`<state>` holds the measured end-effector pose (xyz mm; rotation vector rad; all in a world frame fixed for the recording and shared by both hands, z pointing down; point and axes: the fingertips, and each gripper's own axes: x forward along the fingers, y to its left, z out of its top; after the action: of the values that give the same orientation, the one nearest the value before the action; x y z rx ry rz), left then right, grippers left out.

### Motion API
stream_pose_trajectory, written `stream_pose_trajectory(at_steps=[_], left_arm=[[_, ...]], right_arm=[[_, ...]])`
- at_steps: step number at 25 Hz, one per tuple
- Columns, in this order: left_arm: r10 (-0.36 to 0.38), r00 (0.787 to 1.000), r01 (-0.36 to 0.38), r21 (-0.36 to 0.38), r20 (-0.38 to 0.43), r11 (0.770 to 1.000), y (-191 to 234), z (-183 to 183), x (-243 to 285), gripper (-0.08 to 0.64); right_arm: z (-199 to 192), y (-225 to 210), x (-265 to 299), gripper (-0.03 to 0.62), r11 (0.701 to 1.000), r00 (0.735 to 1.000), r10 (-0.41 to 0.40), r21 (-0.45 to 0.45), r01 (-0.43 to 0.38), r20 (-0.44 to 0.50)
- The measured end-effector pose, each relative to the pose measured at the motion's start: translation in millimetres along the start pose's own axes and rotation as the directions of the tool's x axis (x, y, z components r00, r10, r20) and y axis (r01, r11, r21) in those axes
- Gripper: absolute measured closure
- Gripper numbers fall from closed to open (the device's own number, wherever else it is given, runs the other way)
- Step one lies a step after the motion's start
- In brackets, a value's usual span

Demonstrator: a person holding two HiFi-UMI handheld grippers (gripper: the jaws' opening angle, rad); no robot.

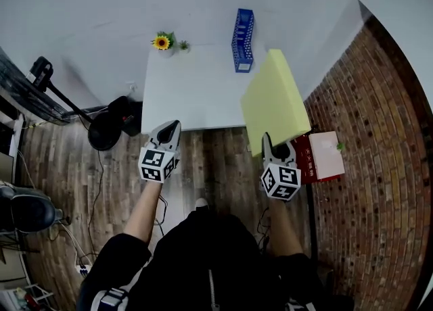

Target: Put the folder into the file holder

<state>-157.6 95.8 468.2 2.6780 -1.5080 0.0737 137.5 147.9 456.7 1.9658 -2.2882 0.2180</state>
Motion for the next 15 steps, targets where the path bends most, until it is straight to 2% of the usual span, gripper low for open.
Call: stream_pose_trajectory(at_steps=[15], left_arm=[[-0.023, 1.000, 0.023, -0.025, -0.007, 0.999, 52, -5, 67, 0.537]], right_arm=[[24, -1, 76, 0.419, 1.000, 0.999, -0.028, -0.001, 0.028, 0.024]])
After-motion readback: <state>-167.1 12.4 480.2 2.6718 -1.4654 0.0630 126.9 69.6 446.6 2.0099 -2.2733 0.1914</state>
